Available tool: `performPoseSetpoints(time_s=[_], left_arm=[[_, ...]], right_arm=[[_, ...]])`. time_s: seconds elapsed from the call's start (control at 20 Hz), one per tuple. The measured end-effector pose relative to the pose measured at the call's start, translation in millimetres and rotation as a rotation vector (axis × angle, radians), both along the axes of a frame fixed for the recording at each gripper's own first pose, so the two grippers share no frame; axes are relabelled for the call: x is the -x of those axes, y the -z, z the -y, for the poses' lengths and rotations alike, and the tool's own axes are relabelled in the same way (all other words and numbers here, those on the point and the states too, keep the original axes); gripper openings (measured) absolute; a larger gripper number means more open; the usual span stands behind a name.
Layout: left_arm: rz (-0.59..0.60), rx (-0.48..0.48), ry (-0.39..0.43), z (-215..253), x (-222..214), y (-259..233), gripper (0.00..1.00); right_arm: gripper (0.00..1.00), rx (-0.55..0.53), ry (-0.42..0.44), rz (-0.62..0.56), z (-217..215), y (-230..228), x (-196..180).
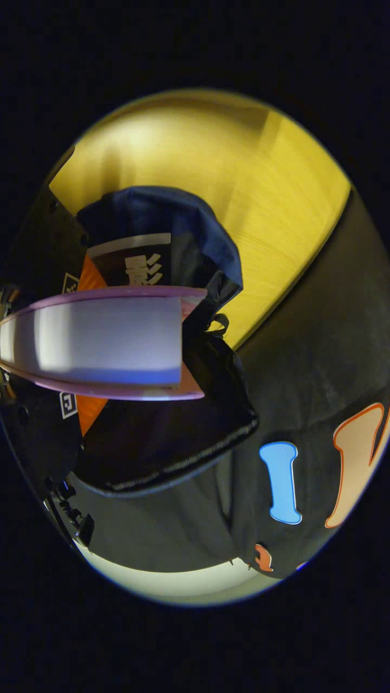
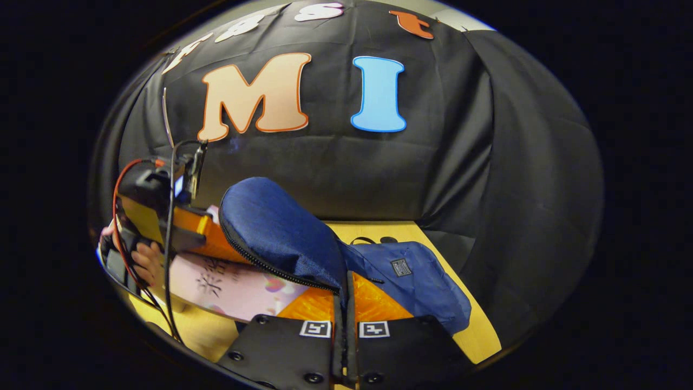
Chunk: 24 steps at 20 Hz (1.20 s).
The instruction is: Open the schoolbag, grab two books from the bookshelf and put them into the schoolbag.
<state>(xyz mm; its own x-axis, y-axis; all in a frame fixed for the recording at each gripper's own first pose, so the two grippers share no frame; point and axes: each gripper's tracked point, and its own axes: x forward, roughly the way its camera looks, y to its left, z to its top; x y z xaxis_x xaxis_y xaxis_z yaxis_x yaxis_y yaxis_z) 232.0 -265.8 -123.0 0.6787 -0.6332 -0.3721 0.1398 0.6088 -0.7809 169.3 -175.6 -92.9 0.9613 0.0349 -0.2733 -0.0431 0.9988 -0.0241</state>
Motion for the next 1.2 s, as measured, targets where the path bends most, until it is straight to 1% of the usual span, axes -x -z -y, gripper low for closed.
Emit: performPoseSetpoints(time_s=[0.1,0.2,0.25,0.3,0.4,0.5,0.6,0.65,0.7,0.85,0.95,1.1,1.15,1.2], left_arm=[[0.004,0.000,-0.002,2,-7,11,0.40],[0.020,-0.028,0.006,5,-18,23,0.40],[0.016,-0.016,0.010,8,-23,27,0.41],[0.009,0.006,0.018,14,-25,32,0.43],[-0.029,0.056,0.036,31,-33,45,0.43],[-0.059,0.113,0.038,45,-40,55,0.43],[-0.076,0.130,0.024,47,-38,60,0.43],[-0.079,0.128,0.015,47,-41,61,0.43],[-0.086,0.105,0.014,43,-37,61,0.46],[-0.072,-0.029,0.007,27,-29,63,0.55],[-0.052,-0.115,0.004,17,-21,56,0.67],[-0.034,-0.279,-0.027,-12,-1,54,0.95],[-0.048,-0.320,-0.027,-18,8,55,0.96],[-0.051,-0.337,-0.028,-20,18,52,0.96]], right_arm=[[0.03,0.009,0.002,0.005,-2,-3,1],[0.05,0.037,-0.003,0.008,-4,-2,2],[0.03,0.046,-0.006,0.008,-8,-1,4],[0.07,0.049,-0.008,0.006,-11,-1,5],[0.05,0.056,-0.002,0.009,-13,0,6],[0.03,0.041,0.010,0.004,-12,1,8],[0.07,0.033,0.012,0.005,-10,2,6],[0.05,0.032,0.007,0.000,-10,4,7],[0.05,0.027,0.005,-0.001,-10,3,7],[0.05,0.003,0.009,-0.005,-7,5,6],[0.05,-0.021,0.013,-0.011,-5,6,3],[0.05,-0.047,0.014,-0.019,-2,7,5],[0.05,-0.058,0.015,-0.023,-1,8,5],[0.07,-0.068,0.014,-0.027,-1,9,6]])
